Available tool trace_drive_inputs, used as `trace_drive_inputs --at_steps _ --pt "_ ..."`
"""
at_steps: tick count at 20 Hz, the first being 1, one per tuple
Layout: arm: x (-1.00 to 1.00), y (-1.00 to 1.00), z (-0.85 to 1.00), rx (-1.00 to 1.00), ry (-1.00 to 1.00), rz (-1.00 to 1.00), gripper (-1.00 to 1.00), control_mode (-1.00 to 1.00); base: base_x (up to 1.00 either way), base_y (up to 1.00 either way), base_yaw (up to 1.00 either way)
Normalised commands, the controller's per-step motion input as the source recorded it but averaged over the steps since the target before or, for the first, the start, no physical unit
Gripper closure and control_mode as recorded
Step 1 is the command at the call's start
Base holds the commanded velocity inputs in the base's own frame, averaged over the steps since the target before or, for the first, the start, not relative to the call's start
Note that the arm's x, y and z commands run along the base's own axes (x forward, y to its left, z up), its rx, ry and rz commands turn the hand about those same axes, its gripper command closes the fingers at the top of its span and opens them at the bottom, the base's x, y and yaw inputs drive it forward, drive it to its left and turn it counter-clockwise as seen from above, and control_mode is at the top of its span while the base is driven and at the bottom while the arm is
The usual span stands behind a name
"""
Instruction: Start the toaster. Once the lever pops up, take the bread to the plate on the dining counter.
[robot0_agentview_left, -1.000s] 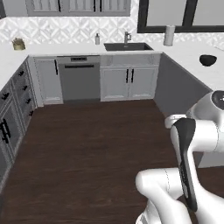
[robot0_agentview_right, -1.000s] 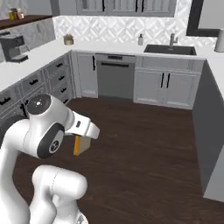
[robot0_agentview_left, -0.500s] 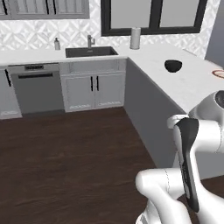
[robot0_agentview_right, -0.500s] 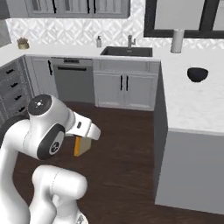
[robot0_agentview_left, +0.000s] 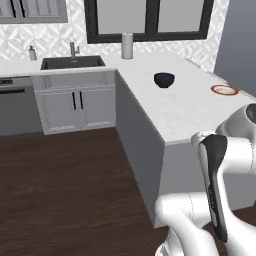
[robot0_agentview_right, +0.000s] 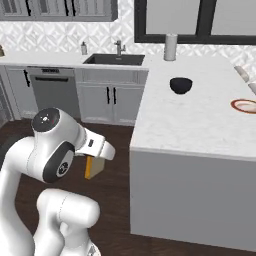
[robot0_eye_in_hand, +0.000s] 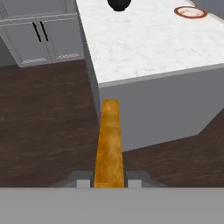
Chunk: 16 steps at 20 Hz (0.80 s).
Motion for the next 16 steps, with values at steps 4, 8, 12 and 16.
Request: trace_drive_inputs --at_steps 4,8,12,16 --pt "0.0 0.0 0.0 0.0 0.0 0.0 1.0 1.0 0.11 -1.0 0.03" --pt "0.0 0.0 0.0 0.0 0.0 0.0 1.0 1.0 0.23 -1.0 0.09" --pt "0.0 0.0 0.0 0.0 0.0 0.0 1.0 1.0 0.2 -1.0 0.14" --pt "0.0 0.0 0.0 0.0 0.0 0.0 1.0 1.0 0.18 -1.0 0.17"
